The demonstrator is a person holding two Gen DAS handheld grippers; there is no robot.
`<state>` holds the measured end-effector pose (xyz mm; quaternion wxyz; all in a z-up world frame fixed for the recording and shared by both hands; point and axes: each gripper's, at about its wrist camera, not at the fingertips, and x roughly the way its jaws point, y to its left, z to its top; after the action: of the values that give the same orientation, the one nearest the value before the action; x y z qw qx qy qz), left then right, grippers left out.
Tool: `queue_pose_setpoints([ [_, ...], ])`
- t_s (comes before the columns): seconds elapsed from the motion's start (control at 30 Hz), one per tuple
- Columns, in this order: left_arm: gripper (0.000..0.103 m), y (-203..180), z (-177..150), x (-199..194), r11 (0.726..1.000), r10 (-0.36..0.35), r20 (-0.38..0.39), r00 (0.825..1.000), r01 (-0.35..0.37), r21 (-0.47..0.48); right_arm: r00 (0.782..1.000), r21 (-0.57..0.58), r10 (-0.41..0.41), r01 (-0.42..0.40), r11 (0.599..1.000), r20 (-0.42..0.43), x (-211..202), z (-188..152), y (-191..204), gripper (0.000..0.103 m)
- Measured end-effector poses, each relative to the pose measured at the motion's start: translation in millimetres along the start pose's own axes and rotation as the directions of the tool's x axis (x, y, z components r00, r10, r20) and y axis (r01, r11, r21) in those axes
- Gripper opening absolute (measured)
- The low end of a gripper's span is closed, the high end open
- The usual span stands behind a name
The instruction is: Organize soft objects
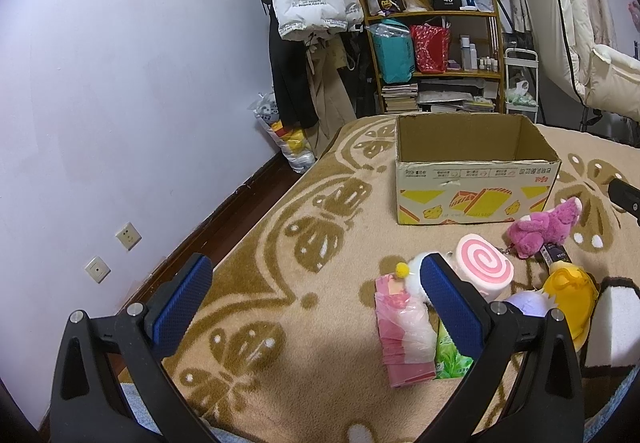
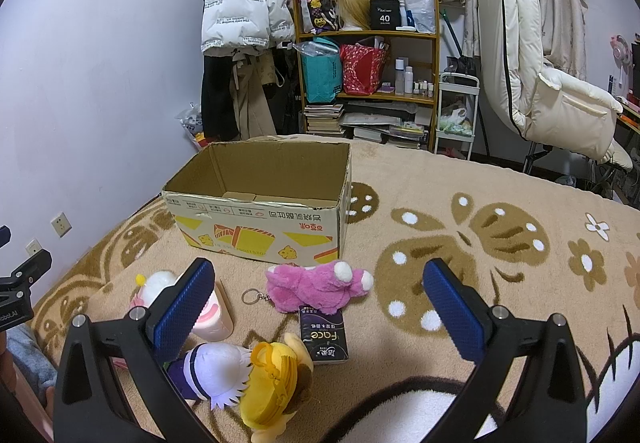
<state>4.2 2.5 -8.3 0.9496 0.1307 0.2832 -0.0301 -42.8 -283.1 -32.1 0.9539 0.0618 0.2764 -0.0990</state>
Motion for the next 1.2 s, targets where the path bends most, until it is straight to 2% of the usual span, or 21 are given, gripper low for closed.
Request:
queue_pose_setpoints([
  [0.4,0.103,2,2,4,1.000,0.015,-0.037,0.999,-0.015,-0.005,1.000,-0.002,-0.005,0.005,1.000,-0.003,-3,0,1,0.103],
  [0.73,0.103,-7,9,19,1.000,0.008,-0.084,0.996,-0.005,0.026,0.999,-0.012,0.000,0.000,1.000,-0.046,4,-2,5,0.103],
  [0.87,0.103,-11,15,31,1.000,-0.018,-0.114,0.993,0.020,0.017,0.996,0.007,0.010,-0.010,1.000,-0.083,9,-3,2,0.103],
  [1.0,0.103,-13,14,45,0.999,-0.045,-0.172,0.984,0.047,0.004,0.992,0.030,0.026,-0.022,0.999,-0.125,16,-4,0,0.103],
  [1.2,0.103,-13,8,72,0.995,-0.092,-0.274,0.957,0.079,-0.059,0.981,0.055,0.053,-0.043,0.998,-0.185,31,-8,2,0.103],
])
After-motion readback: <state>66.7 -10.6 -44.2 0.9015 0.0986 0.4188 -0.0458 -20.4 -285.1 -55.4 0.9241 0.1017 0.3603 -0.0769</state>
